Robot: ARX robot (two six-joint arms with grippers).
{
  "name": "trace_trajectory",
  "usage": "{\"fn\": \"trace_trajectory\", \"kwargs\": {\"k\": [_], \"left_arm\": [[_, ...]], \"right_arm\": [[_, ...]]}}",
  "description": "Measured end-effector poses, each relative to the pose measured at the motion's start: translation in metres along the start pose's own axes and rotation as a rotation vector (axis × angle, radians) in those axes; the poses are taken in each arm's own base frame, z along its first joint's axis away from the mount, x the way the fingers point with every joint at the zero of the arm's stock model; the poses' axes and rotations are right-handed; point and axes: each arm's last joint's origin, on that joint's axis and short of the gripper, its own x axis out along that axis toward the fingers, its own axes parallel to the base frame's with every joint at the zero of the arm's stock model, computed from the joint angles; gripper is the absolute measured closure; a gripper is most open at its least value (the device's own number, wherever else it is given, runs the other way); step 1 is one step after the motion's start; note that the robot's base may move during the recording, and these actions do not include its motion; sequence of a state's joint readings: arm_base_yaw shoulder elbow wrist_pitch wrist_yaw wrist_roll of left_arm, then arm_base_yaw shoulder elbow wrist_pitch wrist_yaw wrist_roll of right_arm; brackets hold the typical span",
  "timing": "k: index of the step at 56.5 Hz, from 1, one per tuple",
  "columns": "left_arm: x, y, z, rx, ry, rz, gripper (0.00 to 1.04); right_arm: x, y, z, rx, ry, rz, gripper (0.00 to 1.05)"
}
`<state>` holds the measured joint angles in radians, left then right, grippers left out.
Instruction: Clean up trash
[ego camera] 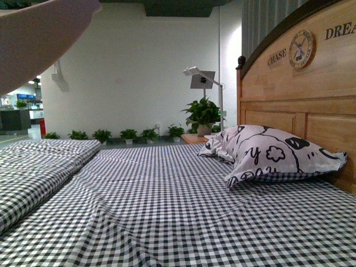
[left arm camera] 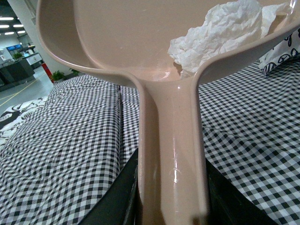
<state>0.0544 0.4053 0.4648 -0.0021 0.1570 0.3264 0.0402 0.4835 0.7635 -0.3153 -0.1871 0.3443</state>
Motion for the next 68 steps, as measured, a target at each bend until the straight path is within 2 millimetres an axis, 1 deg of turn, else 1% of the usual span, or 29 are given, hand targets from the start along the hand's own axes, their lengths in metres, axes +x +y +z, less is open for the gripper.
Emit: {"fn": "trace_trajectory", "kwargs": {"k": [68], "left_arm": [[0.0,0.0,-0.0001,0.0,0.0,0.0,0.78]], "right_arm": [[0.0,0.0,0.0,0.0,0.0,0.0,0.84]]}}
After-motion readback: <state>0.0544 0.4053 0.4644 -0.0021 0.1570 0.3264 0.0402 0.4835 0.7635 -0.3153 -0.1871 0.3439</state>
